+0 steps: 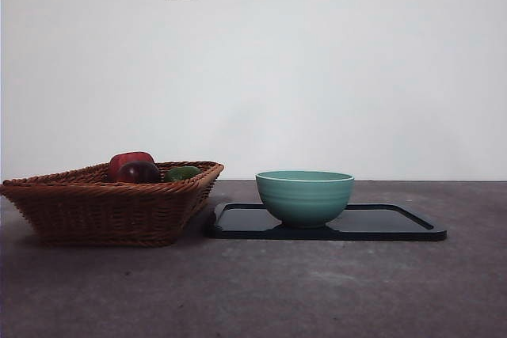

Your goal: Pick up the wifruite, put it on the bowl, pick up the plate, put it on desk

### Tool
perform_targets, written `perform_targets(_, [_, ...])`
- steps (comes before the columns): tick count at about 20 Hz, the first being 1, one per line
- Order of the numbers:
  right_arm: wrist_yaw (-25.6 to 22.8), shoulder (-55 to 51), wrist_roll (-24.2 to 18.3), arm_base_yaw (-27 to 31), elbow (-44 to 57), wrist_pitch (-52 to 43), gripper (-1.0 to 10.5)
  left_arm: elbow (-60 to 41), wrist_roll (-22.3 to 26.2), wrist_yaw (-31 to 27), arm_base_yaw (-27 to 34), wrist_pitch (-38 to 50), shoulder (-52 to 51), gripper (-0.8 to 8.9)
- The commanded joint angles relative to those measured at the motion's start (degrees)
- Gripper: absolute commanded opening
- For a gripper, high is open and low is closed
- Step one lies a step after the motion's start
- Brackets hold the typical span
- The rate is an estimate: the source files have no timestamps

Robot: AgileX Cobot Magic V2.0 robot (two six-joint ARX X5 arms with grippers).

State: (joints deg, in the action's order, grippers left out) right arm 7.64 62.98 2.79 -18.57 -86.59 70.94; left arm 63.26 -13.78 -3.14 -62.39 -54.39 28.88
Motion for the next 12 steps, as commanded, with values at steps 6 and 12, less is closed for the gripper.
perform_targets(6, [1.5, -25.9, 3.3, -4.1, 20.5, -2.5, 6.2, 1.0, 0.9, -1.2, -0.6, 0.4, 0.2, 6.88])
perform_targets(12, [1.4, -36.8, 5.7, -4.1, 24.1, -2.3, 6.2, 1.0, 1.1, -2.1, -0.6, 0.5, 0.2, 6.88])
